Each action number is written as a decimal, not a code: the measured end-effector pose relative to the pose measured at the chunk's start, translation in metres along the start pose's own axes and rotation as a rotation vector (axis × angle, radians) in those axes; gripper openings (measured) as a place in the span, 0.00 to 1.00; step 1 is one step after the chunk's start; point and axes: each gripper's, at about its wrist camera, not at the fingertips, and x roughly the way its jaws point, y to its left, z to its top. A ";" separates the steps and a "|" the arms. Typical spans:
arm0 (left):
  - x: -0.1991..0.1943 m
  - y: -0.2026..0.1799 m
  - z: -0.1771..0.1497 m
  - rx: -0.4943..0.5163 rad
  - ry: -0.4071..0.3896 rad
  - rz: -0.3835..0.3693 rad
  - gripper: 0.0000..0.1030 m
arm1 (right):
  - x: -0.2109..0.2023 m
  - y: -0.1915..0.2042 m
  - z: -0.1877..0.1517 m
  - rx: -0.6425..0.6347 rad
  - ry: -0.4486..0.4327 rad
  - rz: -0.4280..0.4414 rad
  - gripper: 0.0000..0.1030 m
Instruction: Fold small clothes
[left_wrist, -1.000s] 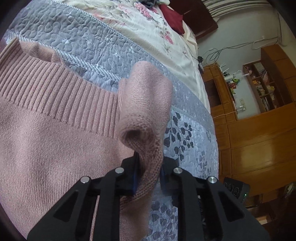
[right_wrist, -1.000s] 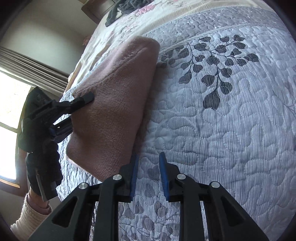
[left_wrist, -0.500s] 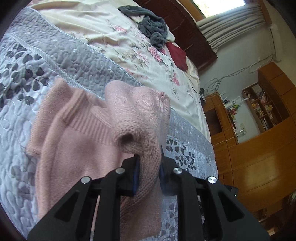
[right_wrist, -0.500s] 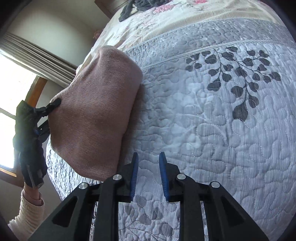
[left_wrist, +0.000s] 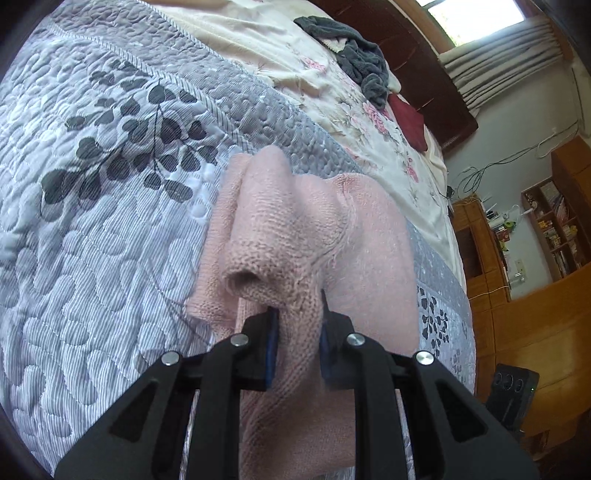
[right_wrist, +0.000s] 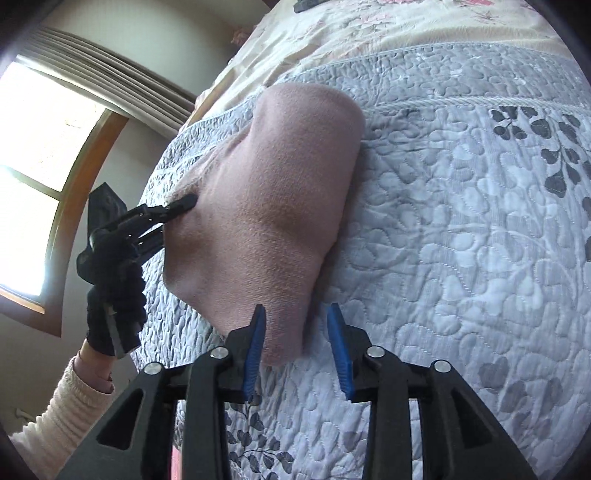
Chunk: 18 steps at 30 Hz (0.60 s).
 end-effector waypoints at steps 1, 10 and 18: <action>0.004 0.003 -0.001 -0.004 0.008 0.004 0.17 | 0.005 0.003 -0.001 0.006 0.010 0.013 0.42; 0.008 0.015 -0.011 -0.048 0.018 -0.008 0.22 | 0.054 -0.002 -0.005 0.124 0.107 0.074 0.57; -0.015 -0.003 -0.036 0.084 0.033 0.087 0.24 | 0.040 0.007 -0.011 0.113 0.055 0.112 0.20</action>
